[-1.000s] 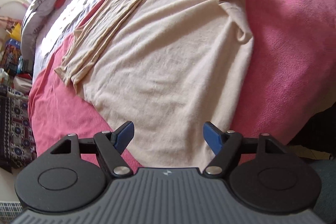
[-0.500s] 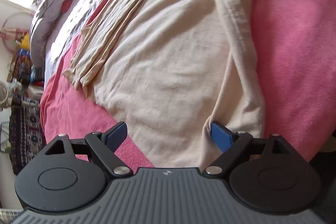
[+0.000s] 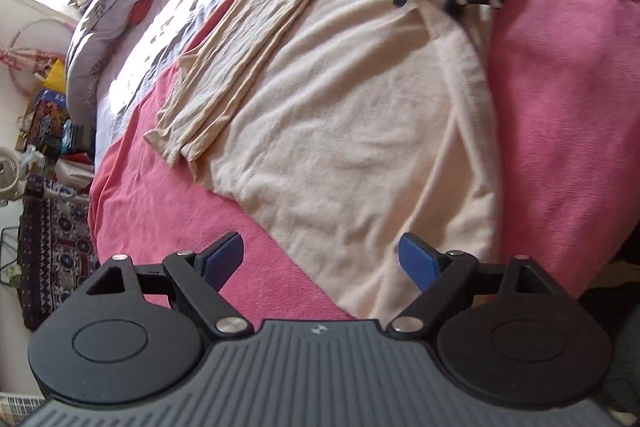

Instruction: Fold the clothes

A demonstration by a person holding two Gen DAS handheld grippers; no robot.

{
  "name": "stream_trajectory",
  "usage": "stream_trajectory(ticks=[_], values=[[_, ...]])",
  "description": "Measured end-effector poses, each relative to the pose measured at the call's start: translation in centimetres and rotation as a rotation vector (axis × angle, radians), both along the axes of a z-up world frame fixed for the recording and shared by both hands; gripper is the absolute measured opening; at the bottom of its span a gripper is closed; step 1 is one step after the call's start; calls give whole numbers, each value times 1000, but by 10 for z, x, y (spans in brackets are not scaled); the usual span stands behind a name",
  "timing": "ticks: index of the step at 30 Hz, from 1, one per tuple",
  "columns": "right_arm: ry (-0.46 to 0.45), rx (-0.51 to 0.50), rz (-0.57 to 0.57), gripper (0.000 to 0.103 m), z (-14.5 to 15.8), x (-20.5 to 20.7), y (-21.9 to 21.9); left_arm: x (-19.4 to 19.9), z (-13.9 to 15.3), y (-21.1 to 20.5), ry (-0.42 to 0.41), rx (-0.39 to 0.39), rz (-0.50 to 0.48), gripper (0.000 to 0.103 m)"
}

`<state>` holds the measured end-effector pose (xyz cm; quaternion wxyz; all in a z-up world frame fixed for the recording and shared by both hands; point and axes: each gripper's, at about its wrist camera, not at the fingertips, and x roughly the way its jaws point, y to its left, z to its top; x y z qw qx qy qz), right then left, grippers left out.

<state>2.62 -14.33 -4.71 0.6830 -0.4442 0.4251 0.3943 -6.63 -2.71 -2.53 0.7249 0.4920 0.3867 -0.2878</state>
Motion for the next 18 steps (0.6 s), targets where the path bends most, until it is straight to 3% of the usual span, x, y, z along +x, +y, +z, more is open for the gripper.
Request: stream_trajectory(ticks=[3,7,13,18], values=[[82,41,-80,10,9,16,-2,-19,-6,-17,39,-26,-67,87],[156,137,-279,10,30,42,-19,-26,-11,-40,36,-64,-120,87],[237,277,-525,10,55,61,-53,0,-38,-72,-75,-13,-27,88],[244,264,-551,10,60,54,-63,27,-52,-62,-188,96,55,87]])
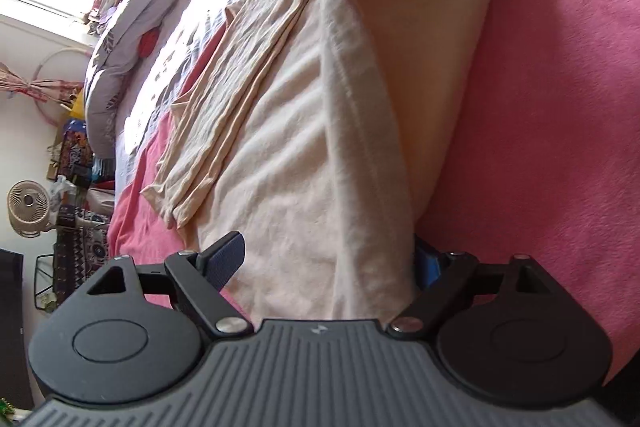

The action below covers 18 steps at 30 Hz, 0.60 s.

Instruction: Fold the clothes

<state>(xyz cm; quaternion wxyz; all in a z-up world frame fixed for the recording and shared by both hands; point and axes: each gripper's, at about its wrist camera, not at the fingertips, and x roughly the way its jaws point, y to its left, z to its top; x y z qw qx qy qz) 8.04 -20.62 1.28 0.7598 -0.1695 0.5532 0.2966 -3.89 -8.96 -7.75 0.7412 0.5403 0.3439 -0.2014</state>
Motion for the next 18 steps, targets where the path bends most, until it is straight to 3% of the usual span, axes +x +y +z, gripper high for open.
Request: stream_trajectory(ticks=[3,6,9,11,14,16,17,18], values=[[28,-16,16,10,-6,-16,-3,3,1,16,-10,31,-5,83],[-2,-90,122,10,-12,-42,5,-3,3,27,-20,64,-47,80],[-156,-263,323,19,-28,-68,22,-7,0,31,-13,95,-87,73],[-267,-368,451,50,-39,-77,32,-8,-2,32,-8,111,-115,68],[-371,-455,608,71,-55,-71,39,-4,-1,33,5,111,-127,62],[-302,-447,619,65,-65,-57,42,1,0,34,17,112,-119,55],[-230,-416,601,45,-69,-48,43,3,1,34,23,113,-114,51],[-182,-391,575,33,-70,-43,42,5,2,35,27,109,-109,50]])
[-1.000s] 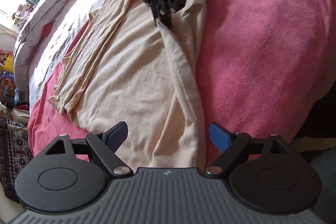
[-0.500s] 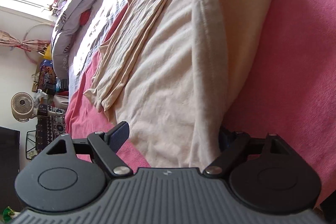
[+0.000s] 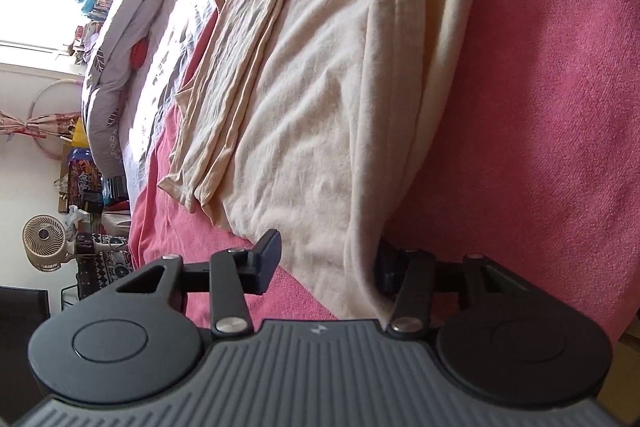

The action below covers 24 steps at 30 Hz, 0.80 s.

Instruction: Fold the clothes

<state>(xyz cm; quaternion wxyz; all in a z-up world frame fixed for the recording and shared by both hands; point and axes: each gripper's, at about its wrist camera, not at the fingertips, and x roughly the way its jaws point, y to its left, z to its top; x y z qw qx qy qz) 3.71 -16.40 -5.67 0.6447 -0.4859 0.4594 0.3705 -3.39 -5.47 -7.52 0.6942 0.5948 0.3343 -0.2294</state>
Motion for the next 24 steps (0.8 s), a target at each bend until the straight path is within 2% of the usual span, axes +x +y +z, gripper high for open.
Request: stream_trajectory(ticks=[1,3,6,8,12,15,20,24], values=[[11,18,-34,17,4,0,-1,2,2,1,3,-6,6,46],[0,45,-73,12,15,-5,-5,3,8,3,16,-19,20,37],[20,80,-147,11,36,-27,-21,0,18,5,41,-37,31,32],[62,83,-169,11,47,-50,-30,-9,25,5,90,-46,32,25],[119,89,-212,10,65,-93,-42,-32,36,10,164,-49,2,25],[101,122,-301,10,75,-97,-45,-29,42,16,176,-51,36,25],[33,176,-465,10,87,-61,-53,11,53,37,125,-75,127,19],[-48,212,-511,10,99,-19,-62,56,68,46,85,-139,177,14]])
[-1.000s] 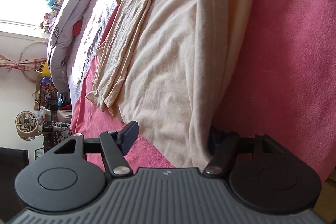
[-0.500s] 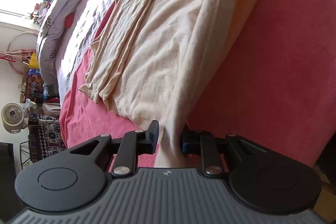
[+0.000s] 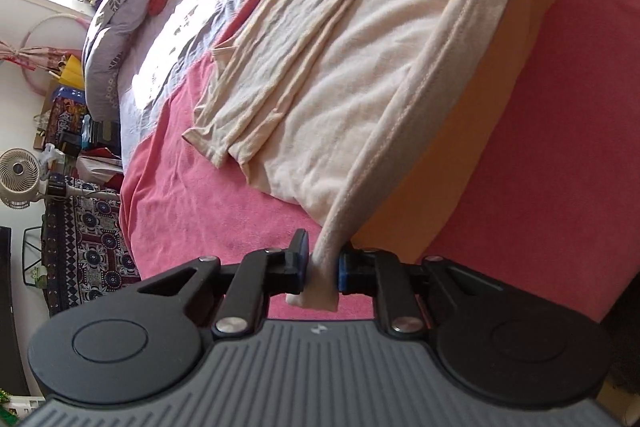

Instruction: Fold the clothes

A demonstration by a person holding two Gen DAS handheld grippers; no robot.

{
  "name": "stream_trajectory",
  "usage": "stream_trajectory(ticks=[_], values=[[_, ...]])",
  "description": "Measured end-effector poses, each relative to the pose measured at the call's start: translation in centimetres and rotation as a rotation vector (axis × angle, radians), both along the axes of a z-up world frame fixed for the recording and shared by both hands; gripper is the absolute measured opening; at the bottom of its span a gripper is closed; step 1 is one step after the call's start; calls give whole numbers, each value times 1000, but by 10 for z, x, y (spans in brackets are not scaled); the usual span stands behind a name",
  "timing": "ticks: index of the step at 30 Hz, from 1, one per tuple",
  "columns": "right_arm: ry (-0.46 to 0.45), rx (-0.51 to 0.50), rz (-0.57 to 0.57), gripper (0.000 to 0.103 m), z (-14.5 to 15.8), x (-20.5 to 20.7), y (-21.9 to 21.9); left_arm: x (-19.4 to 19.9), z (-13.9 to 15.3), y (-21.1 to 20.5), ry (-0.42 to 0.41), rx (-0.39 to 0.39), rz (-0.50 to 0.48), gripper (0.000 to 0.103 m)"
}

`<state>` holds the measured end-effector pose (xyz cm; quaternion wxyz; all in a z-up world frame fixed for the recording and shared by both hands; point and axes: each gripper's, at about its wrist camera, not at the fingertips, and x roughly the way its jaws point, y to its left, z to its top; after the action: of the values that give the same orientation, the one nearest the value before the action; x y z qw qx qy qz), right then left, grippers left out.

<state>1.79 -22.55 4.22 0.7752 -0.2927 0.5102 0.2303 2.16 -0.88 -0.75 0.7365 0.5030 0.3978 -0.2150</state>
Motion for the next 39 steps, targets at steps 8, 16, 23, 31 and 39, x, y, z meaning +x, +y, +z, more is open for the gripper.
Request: stream_trajectory(ticks=[8,16,23,31,39], values=[[-179,-33,-43,10,-8,114,-8,102,-2,-10,-127,-48,59,13],[-251,-58,-205,40,-81,239,-5,246,-52,-14,-54,-109,341,28],[-233,102,-525,65,-83,232,-55,307,-28,55,122,-480,728,59],[28,392,-710,62,-73,128,-123,258,-6,90,143,-502,759,63],[134,423,-642,41,-97,98,-81,151,-52,36,352,-394,635,70]])
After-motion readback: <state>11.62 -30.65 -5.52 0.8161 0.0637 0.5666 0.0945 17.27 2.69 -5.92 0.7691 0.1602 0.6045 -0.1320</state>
